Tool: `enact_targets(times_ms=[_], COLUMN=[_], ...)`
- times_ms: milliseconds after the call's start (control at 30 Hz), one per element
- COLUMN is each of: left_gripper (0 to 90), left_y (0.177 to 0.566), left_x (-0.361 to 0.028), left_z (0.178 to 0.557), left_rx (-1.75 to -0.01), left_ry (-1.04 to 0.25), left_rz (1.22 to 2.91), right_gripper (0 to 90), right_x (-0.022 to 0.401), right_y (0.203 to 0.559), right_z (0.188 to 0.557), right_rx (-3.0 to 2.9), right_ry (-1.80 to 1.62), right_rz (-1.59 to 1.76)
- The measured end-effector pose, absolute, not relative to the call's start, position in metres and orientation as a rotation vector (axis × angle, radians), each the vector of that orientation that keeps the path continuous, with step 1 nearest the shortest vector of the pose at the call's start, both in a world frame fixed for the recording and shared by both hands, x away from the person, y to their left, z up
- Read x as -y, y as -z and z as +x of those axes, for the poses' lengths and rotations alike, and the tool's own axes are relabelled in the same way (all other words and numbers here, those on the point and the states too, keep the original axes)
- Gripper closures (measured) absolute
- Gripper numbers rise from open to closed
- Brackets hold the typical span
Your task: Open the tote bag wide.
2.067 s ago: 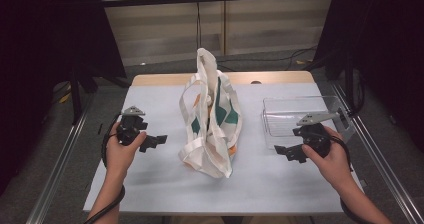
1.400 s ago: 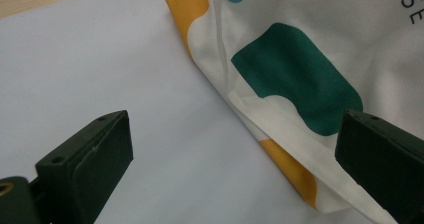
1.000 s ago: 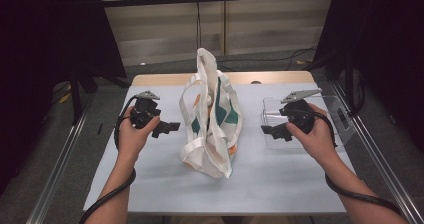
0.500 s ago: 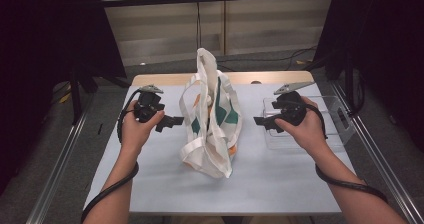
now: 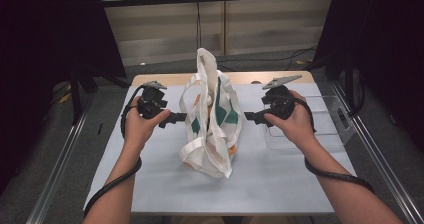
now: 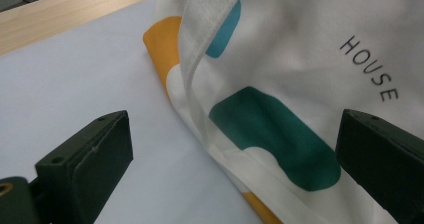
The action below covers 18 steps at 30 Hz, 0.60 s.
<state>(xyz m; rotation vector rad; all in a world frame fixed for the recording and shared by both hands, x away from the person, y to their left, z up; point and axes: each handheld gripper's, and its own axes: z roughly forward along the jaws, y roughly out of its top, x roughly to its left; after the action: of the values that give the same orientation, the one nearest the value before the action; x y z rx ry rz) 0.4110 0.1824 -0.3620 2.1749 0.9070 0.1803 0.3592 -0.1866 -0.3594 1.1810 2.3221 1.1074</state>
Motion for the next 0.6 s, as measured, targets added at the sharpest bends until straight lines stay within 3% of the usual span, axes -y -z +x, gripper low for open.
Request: enact_targets(times_ms=[300,600], left_gripper=[2.3,11.1], left_y=[0.358,0.352], left_x=[-0.177,-0.171], left_z=[0.420,0.426], left_rx=[-0.911,-0.873], left_ry=[-0.181,-0.216], left_rz=[2.148,2.135], right_gripper=[14.9,15.2], right_x=[0.179,0.172], right_y=[0.360,0.357], right_z=[0.371,0.381], right_rx=[-2.335,-2.336], right_ry=[-1.102,-1.124], right_rz=[1.164,1.166])
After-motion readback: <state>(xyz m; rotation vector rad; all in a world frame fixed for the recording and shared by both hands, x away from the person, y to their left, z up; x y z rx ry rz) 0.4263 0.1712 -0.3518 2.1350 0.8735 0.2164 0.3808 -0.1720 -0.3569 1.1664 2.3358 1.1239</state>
